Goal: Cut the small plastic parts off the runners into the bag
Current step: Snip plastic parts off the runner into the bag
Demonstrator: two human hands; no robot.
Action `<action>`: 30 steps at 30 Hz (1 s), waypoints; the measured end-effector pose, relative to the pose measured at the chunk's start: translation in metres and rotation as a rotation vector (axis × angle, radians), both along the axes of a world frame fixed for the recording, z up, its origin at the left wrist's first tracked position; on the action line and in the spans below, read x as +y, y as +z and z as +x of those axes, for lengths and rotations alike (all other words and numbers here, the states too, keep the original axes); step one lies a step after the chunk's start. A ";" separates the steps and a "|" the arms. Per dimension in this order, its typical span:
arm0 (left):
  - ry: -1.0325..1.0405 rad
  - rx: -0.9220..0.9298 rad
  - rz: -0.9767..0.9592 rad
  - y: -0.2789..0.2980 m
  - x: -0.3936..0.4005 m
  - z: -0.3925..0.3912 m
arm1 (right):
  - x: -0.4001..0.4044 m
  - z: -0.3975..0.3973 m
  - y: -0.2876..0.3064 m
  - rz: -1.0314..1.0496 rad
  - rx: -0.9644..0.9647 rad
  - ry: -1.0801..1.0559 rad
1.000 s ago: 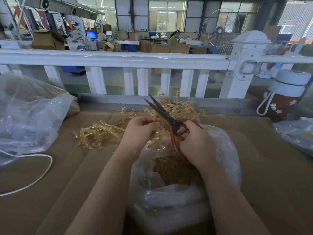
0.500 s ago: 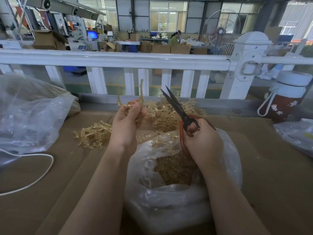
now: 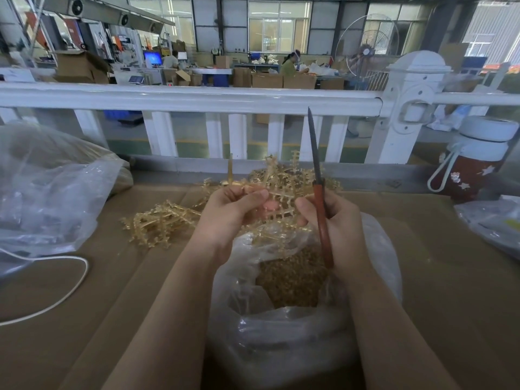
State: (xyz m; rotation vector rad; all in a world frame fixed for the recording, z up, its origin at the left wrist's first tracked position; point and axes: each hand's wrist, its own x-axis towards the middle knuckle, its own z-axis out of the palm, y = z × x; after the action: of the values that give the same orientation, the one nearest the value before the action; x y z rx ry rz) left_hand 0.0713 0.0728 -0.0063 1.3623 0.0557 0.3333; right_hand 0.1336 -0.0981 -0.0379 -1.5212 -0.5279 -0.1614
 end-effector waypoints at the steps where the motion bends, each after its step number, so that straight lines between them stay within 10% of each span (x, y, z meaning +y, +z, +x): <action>1: -0.007 0.007 0.009 -0.001 0.000 0.000 | -0.001 0.000 0.000 0.032 0.015 0.020; 30: -0.104 0.157 0.105 -0.001 -0.009 -0.005 | 0.000 -0.004 0.009 0.087 0.124 0.194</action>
State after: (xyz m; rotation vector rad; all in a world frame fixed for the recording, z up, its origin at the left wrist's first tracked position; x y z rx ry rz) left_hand 0.0665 0.0639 -0.0070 1.4880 0.0979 0.1432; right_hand 0.1300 -0.0981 -0.0290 -1.3769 -0.5589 0.0587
